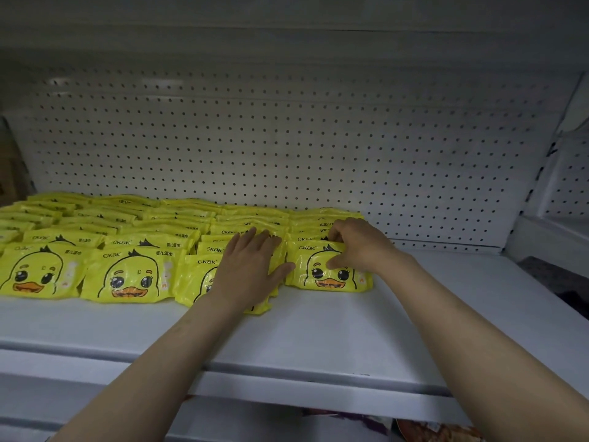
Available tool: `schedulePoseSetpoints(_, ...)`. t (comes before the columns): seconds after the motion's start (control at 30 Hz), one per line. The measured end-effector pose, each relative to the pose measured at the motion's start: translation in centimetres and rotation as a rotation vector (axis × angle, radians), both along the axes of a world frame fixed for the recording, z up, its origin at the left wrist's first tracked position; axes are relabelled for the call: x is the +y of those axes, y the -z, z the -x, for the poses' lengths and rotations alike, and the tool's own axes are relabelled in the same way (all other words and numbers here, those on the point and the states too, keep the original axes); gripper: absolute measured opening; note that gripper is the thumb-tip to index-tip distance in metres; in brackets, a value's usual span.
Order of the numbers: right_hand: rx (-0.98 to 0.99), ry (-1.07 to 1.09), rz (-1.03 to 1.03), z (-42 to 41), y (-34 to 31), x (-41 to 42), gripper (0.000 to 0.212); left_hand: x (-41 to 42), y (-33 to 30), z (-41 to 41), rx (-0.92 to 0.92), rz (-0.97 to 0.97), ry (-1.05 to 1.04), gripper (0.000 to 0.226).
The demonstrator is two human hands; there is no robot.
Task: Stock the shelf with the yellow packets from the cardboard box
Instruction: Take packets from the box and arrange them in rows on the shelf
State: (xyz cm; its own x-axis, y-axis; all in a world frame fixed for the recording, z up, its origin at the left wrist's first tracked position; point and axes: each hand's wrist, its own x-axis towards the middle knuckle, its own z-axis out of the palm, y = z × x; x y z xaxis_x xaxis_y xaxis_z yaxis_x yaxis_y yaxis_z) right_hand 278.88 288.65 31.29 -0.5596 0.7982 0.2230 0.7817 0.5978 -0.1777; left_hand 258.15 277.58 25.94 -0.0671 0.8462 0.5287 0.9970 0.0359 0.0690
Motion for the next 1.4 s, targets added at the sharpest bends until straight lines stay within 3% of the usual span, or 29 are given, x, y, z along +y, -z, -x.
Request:
schedulePoseSetpoints(0.17, -0.087, 0.04, -0.042, 0.4, -0.2, -0.6, 0.062, -0.4, -0.7, -0.5, -0.02, 0.056, -0.019, 0.086)
schedulePoseSetpoints(0.33, -0.191, 0.084, -0.026, 1.2, -1.6, -2.1, 0.064, -1.2, -2.1, -0.7, -0.032, 0.172, -0.005, 0.066)
schedulePoseSetpoints(0.6, -0.147, -0.056, -0.104, 6.5, -8.5, -8.6, 0.055, -7.7, -8.1, 4.7, -0.206, 0.114, -0.026, 0.065)
schedulePoseSetpoints(1.03, 0.122, -0.417, -0.23, 22.6, -8.3, -30.1, 0.049, -34.2, -8.9, 19.8, -0.132, -0.14, -0.342, 0.051)
schedulePoseSetpoints(1.4, 0.171, -0.73, -0.129, 35.4, -2.6, -46.5, 0.05, -54.7, -4.7, 27.5, -0.043, -0.11, -0.608, 0.049)
